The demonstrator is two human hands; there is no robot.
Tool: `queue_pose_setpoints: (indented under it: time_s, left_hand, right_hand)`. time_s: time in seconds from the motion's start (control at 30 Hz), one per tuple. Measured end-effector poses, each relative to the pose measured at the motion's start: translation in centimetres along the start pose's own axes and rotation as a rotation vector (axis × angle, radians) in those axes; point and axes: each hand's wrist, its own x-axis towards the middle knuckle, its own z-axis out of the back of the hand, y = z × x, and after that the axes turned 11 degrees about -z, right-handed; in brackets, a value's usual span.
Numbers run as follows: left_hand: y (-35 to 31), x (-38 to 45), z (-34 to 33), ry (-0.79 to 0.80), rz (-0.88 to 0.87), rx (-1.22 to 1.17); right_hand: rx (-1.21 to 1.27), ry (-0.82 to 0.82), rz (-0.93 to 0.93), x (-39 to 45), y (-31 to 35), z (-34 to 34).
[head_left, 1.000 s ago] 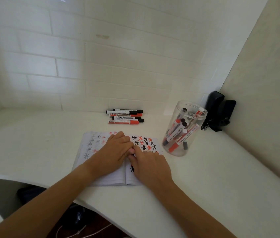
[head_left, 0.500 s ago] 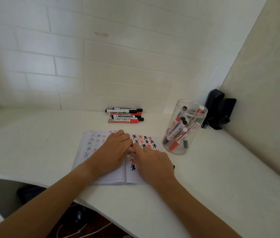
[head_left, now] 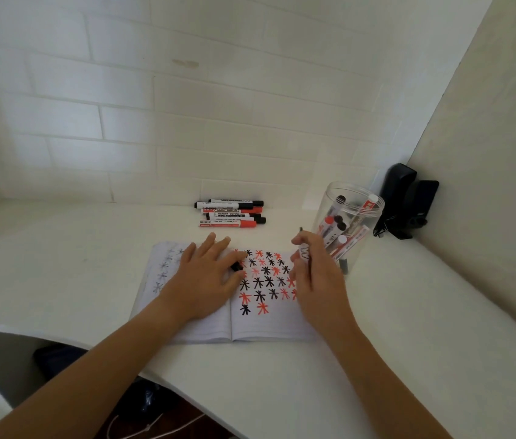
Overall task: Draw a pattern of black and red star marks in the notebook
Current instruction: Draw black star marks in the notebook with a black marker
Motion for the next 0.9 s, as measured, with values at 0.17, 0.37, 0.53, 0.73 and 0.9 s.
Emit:
queue_pose_setpoints:
  time_s: [0.17,0.37,0.53,0.73,0.9]
  left_hand:
    - [0.3,0.0,0.1,0.098,-0.025,0.03]
    - [0.5,0.2,-0.1,0.071,-0.046,0.004]
    - [0.6,0.4,-0.1,0.069,-0.045,-0.022]
    - [0.6,0.5,0.1,0.071,-0.04,-0.031]
    - [0.7,0.4,0.2,0.075,-0.049,-0.031]
  right_hand:
    - [0.856,0.247,-0.444,1.2,0.5,2.2]
    - [0.634,0.347,-0.396,0.1,-0.1,0.7]
    - [0.513,0.366,-0.399,-0.5,-0.3,-0.3]
    - [0.579,0.324,-0.462,-0.2,-0.9,0.2]
    - [0.529,0.252,-0.466,-0.4,-1.0,-0.6]
